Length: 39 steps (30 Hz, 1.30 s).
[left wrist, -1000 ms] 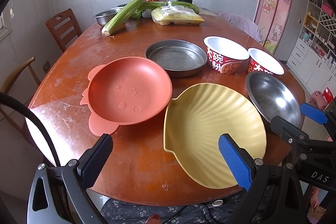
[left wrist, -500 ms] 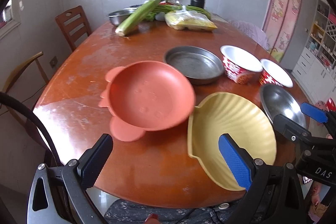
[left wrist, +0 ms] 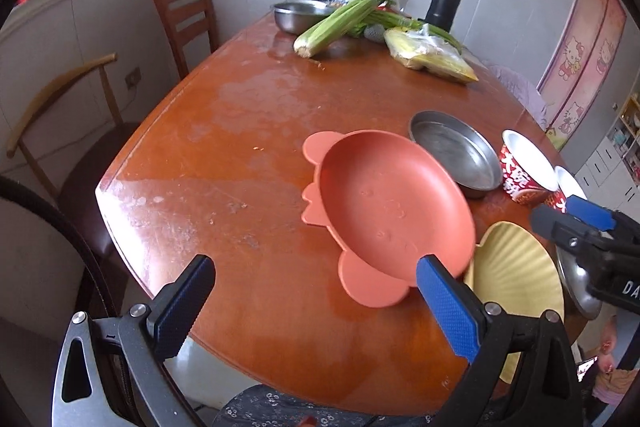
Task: Organize plates and bowls
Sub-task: 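Reach the left gripper to the orange bear plate rim and close it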
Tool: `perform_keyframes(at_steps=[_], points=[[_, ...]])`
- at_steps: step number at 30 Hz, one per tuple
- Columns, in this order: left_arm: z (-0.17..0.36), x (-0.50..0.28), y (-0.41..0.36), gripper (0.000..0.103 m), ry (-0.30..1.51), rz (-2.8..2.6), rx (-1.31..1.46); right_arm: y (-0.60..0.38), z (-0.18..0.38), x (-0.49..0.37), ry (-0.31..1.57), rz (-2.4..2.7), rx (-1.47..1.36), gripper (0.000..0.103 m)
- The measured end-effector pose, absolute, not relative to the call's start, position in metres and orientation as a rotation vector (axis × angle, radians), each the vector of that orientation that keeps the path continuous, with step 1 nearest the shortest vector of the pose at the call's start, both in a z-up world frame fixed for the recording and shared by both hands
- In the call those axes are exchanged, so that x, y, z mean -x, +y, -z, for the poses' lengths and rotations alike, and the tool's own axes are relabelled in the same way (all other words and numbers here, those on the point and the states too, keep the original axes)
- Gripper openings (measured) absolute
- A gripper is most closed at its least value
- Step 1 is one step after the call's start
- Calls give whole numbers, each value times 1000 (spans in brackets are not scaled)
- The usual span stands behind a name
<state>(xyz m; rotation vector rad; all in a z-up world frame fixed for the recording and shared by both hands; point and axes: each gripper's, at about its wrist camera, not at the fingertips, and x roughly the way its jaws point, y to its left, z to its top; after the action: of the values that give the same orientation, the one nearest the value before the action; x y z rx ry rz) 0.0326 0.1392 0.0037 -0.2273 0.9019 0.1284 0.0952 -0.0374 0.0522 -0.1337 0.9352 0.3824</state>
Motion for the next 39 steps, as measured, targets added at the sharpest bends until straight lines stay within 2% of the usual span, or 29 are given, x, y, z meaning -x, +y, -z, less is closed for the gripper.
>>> perform_keyframes(at_steps=[8,15,20,24,25,27,29,32,35,39], points=[[8,-73,157,101,958,-120,213,-10,-23,-118,1009,-375,164,91],[18,-96,156,100,1002,-106,196,2,-5,-132,1055,-381,182,78],[22,-108,154,88,1029,-113,187,5,2,-140,1082,-387,172,74],[22,-115,149,84,1035,-114,159,7,5,-143,1083,-389,177,73],[22,-116,148,81,1033,-108,158,8,5,-145,1086,-393,176,72],[22,-119,145,76,1041,-113,147,9,7,-148,1098,-405,174,60],[24,-122,144,63,1051,-101,155,11,11,-151,1116,-410,174,57],[29,-127,143,48,1076,-73,183,13,14,-152,1126,-412,172,55],[32,-130,143,40,1087,-60,201,15,15,-151,1125,-426,179,51],[32,-131,143,38,1092,-42,221,21,15,-148,1134,-459,177,44]])
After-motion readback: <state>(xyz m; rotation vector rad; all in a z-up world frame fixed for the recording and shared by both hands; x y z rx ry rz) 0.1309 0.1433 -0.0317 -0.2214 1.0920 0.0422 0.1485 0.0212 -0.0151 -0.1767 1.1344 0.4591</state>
